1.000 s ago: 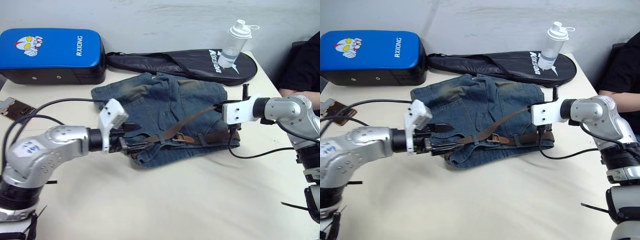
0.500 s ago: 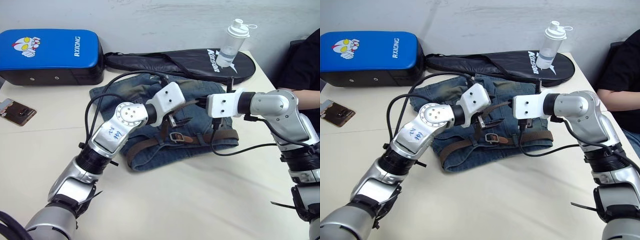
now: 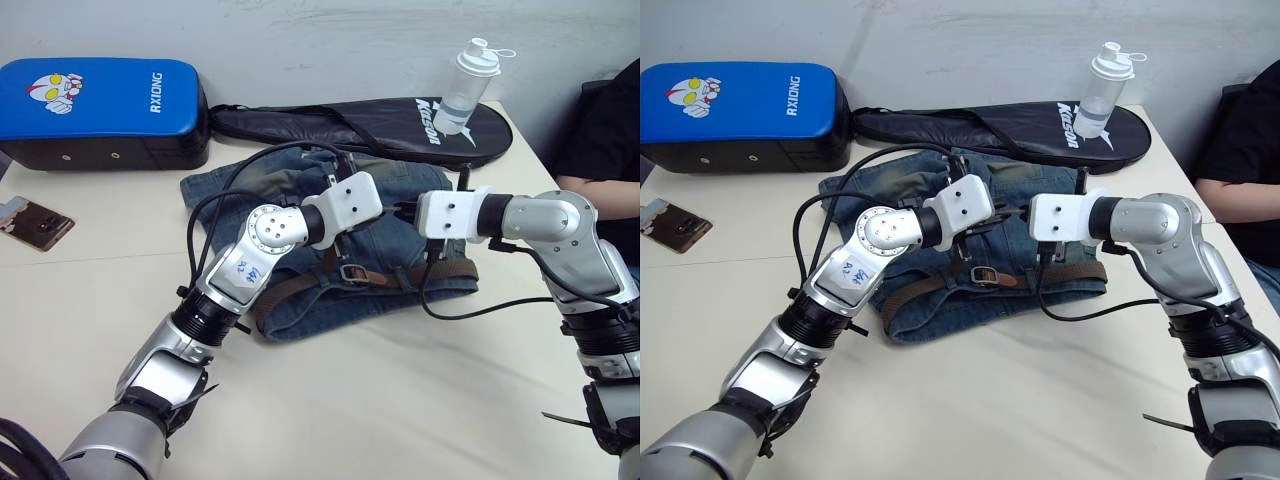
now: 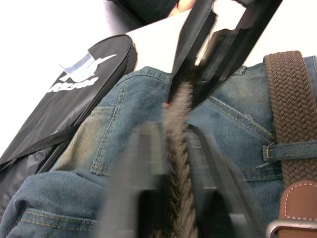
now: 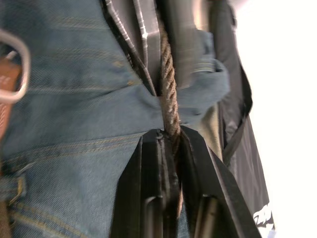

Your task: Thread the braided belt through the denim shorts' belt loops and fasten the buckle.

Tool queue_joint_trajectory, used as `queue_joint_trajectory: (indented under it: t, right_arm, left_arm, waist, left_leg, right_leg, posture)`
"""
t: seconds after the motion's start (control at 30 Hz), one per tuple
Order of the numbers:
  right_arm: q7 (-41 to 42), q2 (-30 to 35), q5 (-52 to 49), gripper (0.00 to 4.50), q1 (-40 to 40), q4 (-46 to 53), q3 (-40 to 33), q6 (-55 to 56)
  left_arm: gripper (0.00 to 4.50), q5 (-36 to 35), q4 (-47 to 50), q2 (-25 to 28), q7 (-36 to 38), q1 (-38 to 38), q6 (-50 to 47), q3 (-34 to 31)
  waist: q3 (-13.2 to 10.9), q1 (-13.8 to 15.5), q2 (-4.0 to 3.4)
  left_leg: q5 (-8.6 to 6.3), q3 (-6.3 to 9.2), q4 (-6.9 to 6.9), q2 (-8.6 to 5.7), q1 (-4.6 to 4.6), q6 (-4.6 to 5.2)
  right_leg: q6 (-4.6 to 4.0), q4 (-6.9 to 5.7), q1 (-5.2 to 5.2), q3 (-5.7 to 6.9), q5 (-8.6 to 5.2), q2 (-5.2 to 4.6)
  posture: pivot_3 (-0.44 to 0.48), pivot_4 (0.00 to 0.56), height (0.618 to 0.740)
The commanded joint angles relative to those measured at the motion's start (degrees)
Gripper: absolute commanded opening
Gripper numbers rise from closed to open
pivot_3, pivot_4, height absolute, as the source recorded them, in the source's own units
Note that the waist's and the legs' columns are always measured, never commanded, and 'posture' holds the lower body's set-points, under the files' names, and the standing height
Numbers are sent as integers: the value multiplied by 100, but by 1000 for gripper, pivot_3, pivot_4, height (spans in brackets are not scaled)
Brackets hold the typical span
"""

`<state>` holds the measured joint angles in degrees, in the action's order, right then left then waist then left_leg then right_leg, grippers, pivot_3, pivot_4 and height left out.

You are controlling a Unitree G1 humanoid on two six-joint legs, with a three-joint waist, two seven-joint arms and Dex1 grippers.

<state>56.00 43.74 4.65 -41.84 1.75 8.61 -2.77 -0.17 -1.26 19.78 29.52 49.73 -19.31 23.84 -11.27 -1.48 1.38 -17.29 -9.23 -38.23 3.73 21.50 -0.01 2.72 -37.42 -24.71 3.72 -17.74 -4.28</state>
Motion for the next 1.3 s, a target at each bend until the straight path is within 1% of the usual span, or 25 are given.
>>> queue_joint_trajectory:
  t: [0.03,0.07,0.17,0.2,0.3,0.37,0.53,0.63,0.73,0.93,1.0,1.03,1.1,1.23,1.27,1.3]
  right_arm:
    - [130,76,-377,2188,90,415,-263,-380]
    - [166,114,-455,2759,177,494,-301,-475]
    - [133,209,-491,4160,531,722,-356,-511]
    - [174,235,-524,4473,680,828,-336,-544]
    - [380,185,-829,4473,1177,1316,-223,-894]
    - [378,59,-938,4473,1411,1573,-111,-1089]
    - [206,-204,-858,4473,1691,1742,166,-1317]
    - [-115,-472,-746,4473,1746,1462,234,-1369]
    - [-258,-638,-626,4473,1748,1073,359,-1373]
    - [-372,-766,-359,4473,1613,562,569,-1212]
    - [-490,-852,-316,3968,1544,477,573,-1258]
    - [-517,-917,-384,3637,1512,472,532,-1357]
    - [-521,-984,-526,2737,1448,538,428,-1582]
    - [-558,-1096,-943,915,1272,730,114,-2391]
    - [-547,-1106,-1043,522,1226,774,62,-2582]
    - [-507,-1100,-1176,395,1186,821,9,-2790]
  left_arm:
    - [0,-42,179,32,-22,-177,-69,-486]
    - [0,-138,245,59,-30,-299,-233,-666]
    - [0,-386,466,214,44,-718,-756,-1118]
    - [0,-465,550,267,79,-863,-924,-1246]
    - [0,-687,845,428,184,-1294,-1375,-1555]
    - [0,-824,1034,471,257,-1501,-1574,-1687]
    - [0,-917,1303,485,274,-1723,-1819,-1726]
    - [0,-954,1439,456,244,-1802,-1903,-1718]
    - [0,-982,1510,416,195,-1787,-1933,-1785]
    - [0,-1058,1755,493,241,-1887,-1997,-1879]
    - [0,-1079,1823,535,257,-1937,-2000,-1911]
    - [0,-1094,1864,554,266,-1965,-1994,-1934]
    - [0,-1164,1986,580,249,-2037,-2044,-2040]
    - [0,-1220,2247,692,219,-2309,-2108,-2197]
    - [0,-1212,2307,739,232,-2403,-2112,-2199]
    - [0,-1206,2361,778,238,-2492,-2120,-2193]
  waist:
    - [0,0,0]
    - [0,1,0]
    - [0,1,0]
    - [0,-1,0]
    - [0,5,0]
    - [0,7,0]
    - [1,12,2]
    - [3,14,4]
    - [4,10,6]
    - [4,5,6]
    - [5,-9,7]
    - [5,-11,7]
    - [5,-10,7]
    - [5,-7,7]
    - [5,-10,7]
    - [5,-7,7]
  left_leg:
    - [0,0,0,0,0,0]
    - [0,0,0,1,-1,0]
    - [-1,1,1,1,-1,2]
    - [-1,1,1,0,-1,2]
    - [0,2,2,0,-1,2]
    - [0,4,2,0,-1,2]
    - [-1,6,-1,-3,-3,1]
    - [-1,5,-2,-6,-4,2]
    - [0,5,-1,-4,-4,1]
    - [0,4,0,-3,-4,1]
    - [0,4,0,-3,-9,1]
    - [0,4,0,-3,-10,1]
    - [0,4,3,-2,-11,1]
    - [0,3,2,-2,-10,1]
    - [0,3,2,-2,-10,1]
    - [0,3,3,-2,-10,1]
  right_leg:
    - [0,0,0,0,0,0]
    - [0,1,1,0,0,0]
    - [0,0,2,1,0,-2]
    - [0,0,1,1,0,-3]
    - [0,0,2,2,0,-4]
    - [0,0,3,2,0,-5]
    - [0,-3,6,3,0,-8]
    - [1,-4,6,3,0,-10]
    - [0,-4,6,3,0,-8]
    - [0,-4,6,2,0,-7]
    - [0,-5,8,1,0,-7]
    - [0,-6,8,0,0,-7]
    - [0,-6,7,-1,0,-6]
    - [0,-8,7,-2,0,-9]
    - [0,-8,7,-2,0,-9]
    - [0,-8,7,-2,0,-9]
  posture:
    - [0,150,740]
    - [0,150,740]
    - [0,150,740]
    - [0,150,740]
    - [0,150,740]
    - [0,150,740]
    - [0,150,740]
    - [0,150,740]
    - [0,150,740]
    - [0,150,740]
    - [0,150,740]
    - [0,150,740]
    - [0,150,740]
    - [0,150,740]
    - [0,150,740]
    - [0,150,740]
